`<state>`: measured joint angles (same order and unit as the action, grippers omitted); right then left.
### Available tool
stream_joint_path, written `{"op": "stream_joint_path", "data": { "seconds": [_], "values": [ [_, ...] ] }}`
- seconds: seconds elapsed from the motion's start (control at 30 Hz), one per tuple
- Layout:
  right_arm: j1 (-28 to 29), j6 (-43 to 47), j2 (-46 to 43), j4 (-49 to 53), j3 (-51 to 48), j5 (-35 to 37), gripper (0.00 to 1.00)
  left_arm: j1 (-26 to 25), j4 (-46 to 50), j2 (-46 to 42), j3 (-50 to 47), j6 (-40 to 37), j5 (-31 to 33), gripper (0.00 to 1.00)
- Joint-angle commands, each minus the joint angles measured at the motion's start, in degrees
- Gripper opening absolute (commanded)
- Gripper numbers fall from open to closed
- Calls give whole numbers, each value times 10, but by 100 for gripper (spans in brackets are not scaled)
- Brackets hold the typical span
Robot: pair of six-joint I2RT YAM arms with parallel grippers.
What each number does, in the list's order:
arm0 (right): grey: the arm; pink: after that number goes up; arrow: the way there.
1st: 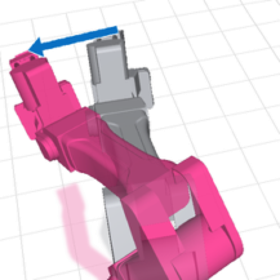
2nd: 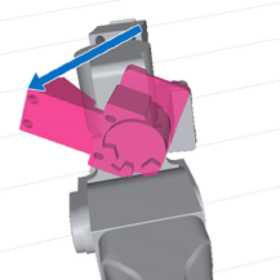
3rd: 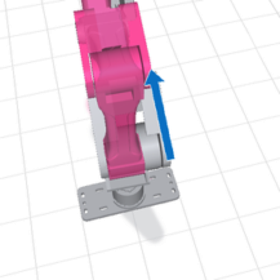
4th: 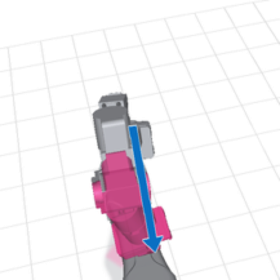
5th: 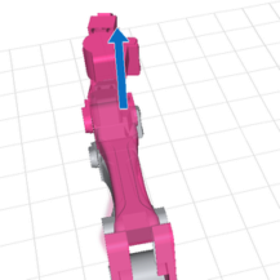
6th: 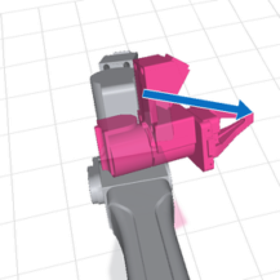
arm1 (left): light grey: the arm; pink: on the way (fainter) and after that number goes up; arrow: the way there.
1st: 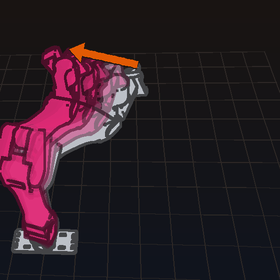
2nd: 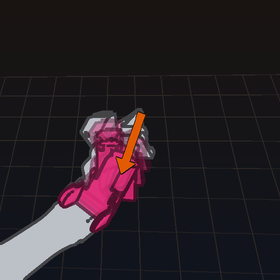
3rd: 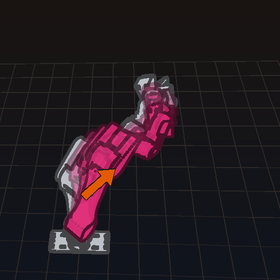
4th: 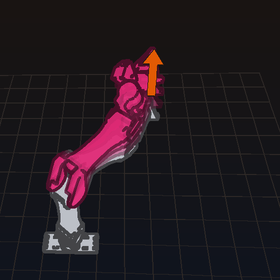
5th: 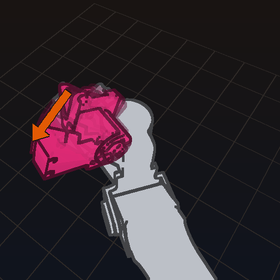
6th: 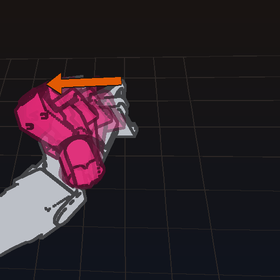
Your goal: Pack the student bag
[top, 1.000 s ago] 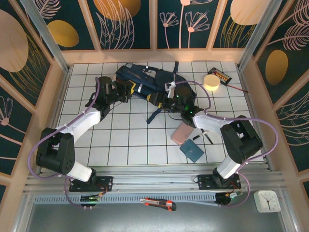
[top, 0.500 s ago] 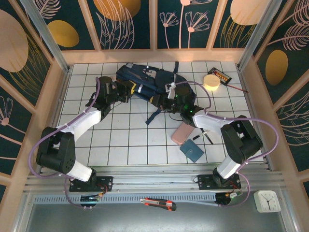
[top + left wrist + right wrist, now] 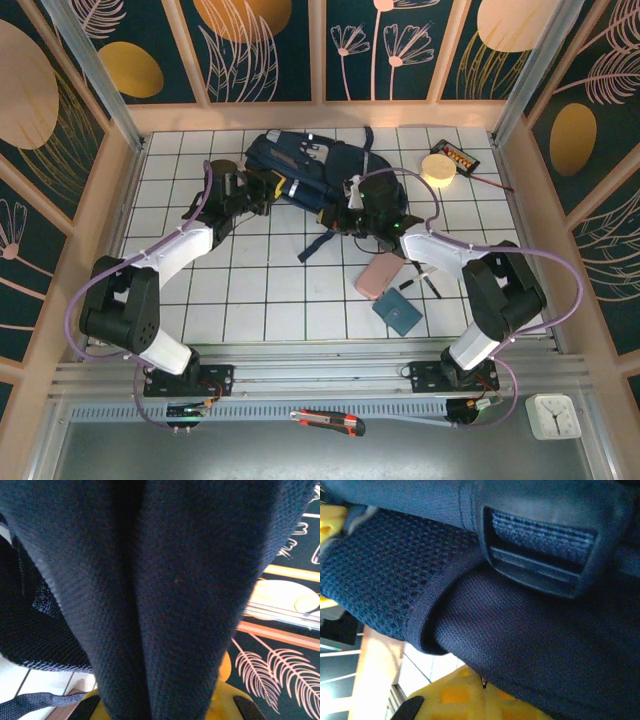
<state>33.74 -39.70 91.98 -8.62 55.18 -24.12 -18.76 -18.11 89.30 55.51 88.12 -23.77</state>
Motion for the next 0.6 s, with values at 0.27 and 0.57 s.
{"op": "stream_joint_path", "data": {
  "seconds": [0.27,0.57],
  "values": [
    [-34,104,-56,276,23,76,0,67,-8,-23,6,-76,-13,0],
    [-97,141,-31,338,43,69,0,139,22,-30,-36,-136,-30,0]
  ]
}}
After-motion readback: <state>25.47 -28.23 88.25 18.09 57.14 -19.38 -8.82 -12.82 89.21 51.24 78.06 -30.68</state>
